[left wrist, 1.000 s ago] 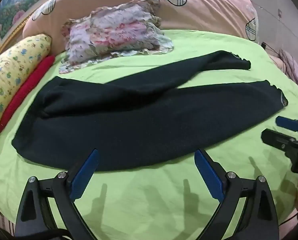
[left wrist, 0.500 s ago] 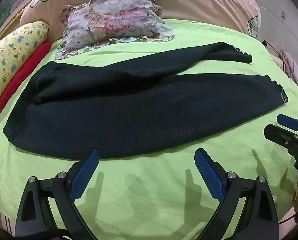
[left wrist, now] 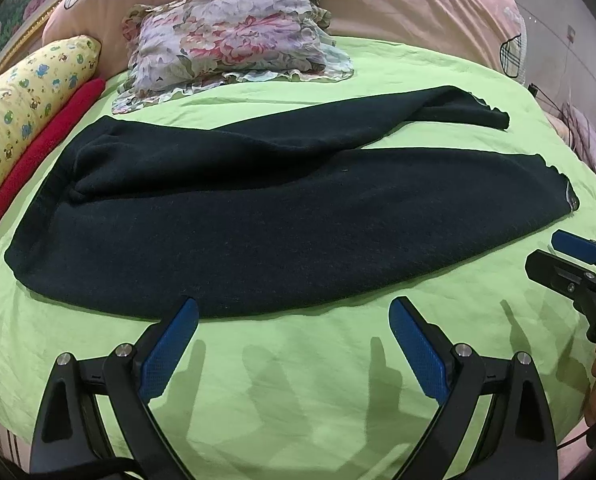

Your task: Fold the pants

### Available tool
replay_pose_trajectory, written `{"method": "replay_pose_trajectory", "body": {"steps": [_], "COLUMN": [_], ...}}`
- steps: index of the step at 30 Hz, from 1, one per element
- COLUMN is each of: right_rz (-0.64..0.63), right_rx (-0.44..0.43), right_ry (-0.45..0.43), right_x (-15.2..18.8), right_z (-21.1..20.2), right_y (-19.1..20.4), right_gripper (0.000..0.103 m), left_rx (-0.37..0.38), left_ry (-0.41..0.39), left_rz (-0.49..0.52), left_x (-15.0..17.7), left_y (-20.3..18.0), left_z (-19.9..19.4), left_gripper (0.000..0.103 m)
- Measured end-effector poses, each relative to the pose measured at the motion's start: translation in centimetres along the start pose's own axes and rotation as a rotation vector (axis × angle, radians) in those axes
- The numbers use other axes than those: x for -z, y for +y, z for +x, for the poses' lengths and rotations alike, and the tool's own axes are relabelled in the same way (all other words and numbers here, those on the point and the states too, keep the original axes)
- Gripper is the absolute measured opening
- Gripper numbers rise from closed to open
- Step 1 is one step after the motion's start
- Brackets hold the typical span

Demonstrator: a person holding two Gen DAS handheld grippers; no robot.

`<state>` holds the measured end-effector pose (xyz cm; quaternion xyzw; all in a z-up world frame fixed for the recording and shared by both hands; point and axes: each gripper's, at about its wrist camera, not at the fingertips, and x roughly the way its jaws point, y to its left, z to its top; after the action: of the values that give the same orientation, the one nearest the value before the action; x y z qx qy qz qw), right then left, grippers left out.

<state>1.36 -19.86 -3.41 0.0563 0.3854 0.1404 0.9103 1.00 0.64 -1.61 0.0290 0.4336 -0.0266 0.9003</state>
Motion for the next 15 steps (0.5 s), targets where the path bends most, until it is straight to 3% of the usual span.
{"method": "replay_pose_trajectory", "body": {"steps": [15], "right_rz": [-0.001], "right_rx": [-0.003], "right_ry": [0.006], "right_x": [-0.14], "right_z": [0.03], "right_y": [0.25], "right_gripper": [0.089], "left_rx": [0.01], "left_ry": [-0.003], "left_rz": [-0.013], "left_x": [0.2], "left_y": [0.19], "left_z": [0.45], "left_gripper": [0.097]}}
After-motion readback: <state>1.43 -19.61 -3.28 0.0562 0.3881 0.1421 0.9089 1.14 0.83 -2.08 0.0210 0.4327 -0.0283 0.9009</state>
